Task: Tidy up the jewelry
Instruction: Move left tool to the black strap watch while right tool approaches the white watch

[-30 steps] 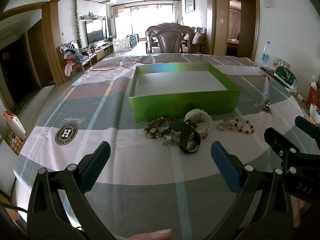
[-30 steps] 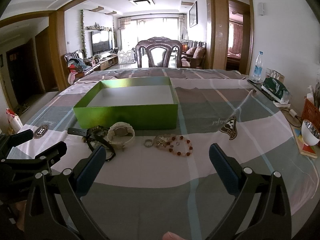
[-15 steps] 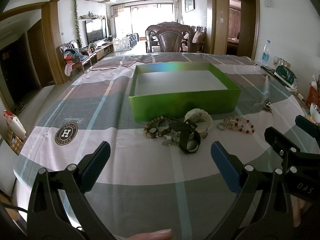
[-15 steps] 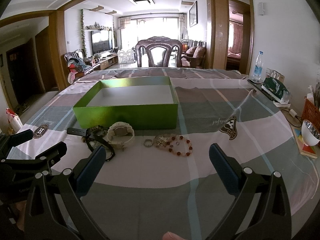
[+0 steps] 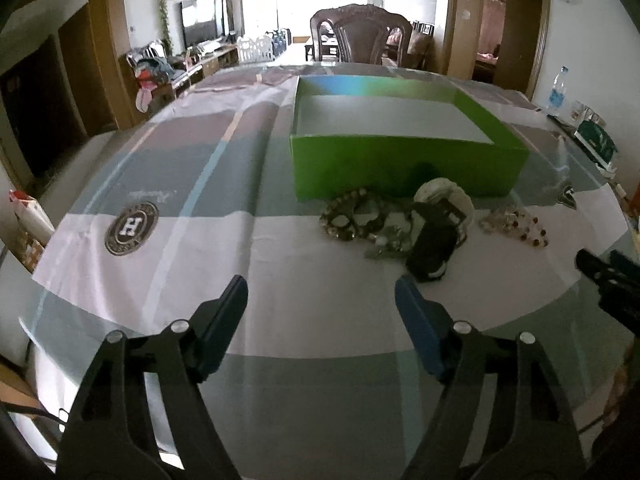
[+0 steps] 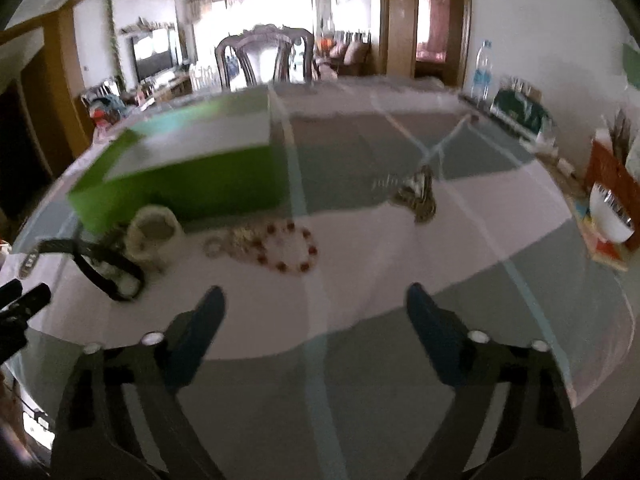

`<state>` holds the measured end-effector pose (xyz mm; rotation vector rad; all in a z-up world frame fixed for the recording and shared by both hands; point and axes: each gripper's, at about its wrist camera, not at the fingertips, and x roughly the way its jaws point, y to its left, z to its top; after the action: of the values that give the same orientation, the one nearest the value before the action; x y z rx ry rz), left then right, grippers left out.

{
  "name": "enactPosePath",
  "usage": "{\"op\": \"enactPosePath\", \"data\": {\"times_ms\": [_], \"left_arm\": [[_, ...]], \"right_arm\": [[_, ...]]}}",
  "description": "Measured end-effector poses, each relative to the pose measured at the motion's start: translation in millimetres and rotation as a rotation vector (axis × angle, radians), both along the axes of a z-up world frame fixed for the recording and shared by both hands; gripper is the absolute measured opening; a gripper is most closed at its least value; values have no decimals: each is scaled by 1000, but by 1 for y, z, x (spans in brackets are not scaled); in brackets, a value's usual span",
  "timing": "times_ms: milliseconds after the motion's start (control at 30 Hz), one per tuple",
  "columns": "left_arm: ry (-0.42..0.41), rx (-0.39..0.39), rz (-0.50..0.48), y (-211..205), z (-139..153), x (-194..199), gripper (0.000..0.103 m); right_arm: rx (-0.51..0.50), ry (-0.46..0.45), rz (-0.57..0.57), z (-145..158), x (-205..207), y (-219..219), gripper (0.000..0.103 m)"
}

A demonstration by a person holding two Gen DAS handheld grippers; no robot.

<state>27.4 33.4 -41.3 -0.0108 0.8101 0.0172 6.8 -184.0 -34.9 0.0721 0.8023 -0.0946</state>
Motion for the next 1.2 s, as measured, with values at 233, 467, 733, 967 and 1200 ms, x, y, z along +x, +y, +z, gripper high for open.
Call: {"op": "enactPosePath", "data": {"times_ms": [233,467,733,967,1200], "left_arm": [[10,-39,31,10,2,10,87],[8,-21,66,17,3,6,89],[5,-61,134,42,8,6,92],[-5,-83,122,40,14,11,94],[52,-72,88,27,3,24,94]], "right_arm": [[63,7,138,9,24,33,74],[23,50,242,9,68,86,74],[-64,80,410,3,48,123,76],[-88,48,309,16,47,98,80],[-31,174,340,-10,95,104,51]]}}
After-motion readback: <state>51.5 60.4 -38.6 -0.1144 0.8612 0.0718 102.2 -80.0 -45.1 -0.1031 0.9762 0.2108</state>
